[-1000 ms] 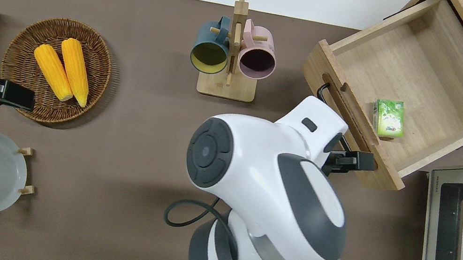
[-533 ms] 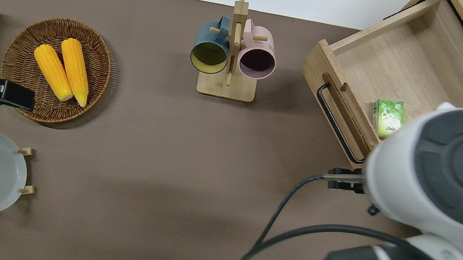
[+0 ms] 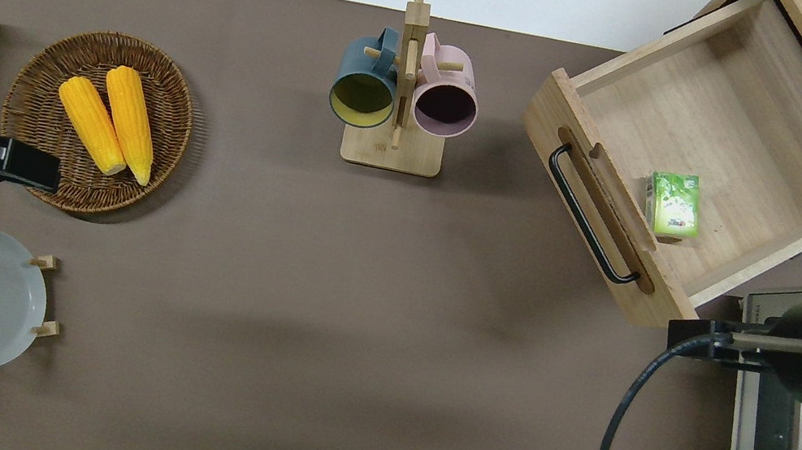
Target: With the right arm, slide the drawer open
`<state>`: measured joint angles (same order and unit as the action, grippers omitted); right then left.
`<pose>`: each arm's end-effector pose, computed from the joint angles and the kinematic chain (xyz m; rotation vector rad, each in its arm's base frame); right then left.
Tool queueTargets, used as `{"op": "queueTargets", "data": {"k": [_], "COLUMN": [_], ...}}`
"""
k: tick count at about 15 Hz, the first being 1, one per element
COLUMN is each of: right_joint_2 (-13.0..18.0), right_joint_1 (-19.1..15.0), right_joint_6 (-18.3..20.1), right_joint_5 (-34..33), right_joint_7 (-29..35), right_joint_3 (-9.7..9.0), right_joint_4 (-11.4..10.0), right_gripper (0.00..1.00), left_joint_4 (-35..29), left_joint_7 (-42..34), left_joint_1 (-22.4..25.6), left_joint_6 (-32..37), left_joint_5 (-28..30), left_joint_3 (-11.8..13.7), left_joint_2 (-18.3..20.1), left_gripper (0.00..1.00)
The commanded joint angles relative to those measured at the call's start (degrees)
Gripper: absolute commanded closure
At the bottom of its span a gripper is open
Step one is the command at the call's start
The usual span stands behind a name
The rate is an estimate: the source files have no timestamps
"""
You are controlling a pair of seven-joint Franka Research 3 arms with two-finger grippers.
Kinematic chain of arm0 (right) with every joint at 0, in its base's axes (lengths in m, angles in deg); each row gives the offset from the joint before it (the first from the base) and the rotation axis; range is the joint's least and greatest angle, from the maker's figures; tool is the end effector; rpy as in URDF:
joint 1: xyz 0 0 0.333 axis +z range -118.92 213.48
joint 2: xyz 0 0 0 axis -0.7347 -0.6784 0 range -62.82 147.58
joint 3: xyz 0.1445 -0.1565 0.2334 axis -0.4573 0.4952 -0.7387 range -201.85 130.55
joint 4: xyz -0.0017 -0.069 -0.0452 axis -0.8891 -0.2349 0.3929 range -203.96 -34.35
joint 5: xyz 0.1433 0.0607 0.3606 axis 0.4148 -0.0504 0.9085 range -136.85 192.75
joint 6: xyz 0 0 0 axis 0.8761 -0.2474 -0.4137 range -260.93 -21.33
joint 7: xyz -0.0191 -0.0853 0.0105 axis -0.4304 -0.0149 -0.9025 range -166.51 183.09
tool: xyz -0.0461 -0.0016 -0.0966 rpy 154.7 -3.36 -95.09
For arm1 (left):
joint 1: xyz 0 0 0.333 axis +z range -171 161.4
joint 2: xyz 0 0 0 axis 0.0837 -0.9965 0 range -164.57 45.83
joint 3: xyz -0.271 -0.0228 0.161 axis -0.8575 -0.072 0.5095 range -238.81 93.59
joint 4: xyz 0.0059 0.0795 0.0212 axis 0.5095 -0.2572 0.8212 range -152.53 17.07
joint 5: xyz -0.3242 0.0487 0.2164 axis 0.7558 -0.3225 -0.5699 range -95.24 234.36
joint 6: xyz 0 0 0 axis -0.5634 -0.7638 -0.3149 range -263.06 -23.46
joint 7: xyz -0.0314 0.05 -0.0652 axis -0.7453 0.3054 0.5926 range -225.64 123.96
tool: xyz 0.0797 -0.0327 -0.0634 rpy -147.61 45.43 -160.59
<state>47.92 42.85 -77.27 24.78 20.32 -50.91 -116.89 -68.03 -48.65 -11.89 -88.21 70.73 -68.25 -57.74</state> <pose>0.4992 0.0968 0.6672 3.0528 -0.0459 -0.0477 0.5446 -0.0275 0.6254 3.1190 -0.0148 -0.0077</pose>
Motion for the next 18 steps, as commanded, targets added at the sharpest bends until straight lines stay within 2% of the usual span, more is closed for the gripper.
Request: {"op": "queueTargets", "data": {"k": [1, 5, 16, 18], "right_joint_2": [2.8, 2.8, 1.9, 0.3], "right_joint_1": [-6.1, -11.2, -12.1, -11.5], "right_joint_6": [-3.0, -4.0, -4.5, -4.1], "right_joint_5": [3.7, 7.7, 6.2, 6.1], "right_joint_7": [-4.9, -9.1, -8.1, -8.2], "right_joint_3": [-1.35, -1.44, -0.74, -0.30], "right_joint_4": [-4.4, -5.4, -5.2, -4.5], "right_gripper": [0.009, 0.009, 0.009, 0.009], "left_joint_4": [0.1, 0.1, 0.1, 0.1], "left_joint_7": [-0.1, -0.1, -0.1, -0.1], "left_joint_1": [-0.2, -0.2, -0.2, -0.2], "left_joint_6": [0.8, 0.8, 0.8, 0.8], "left_joint_5": [-0.7, -0.7, -0.7, -0.7], "left_joint_3": [0.2, 0.2, 0.2, 0.2], "left_joint_2": [0.5, 0.5, 0.5, 0.5], "left_gripper": [0.00, 0.00, 0.00, 0.00]}}
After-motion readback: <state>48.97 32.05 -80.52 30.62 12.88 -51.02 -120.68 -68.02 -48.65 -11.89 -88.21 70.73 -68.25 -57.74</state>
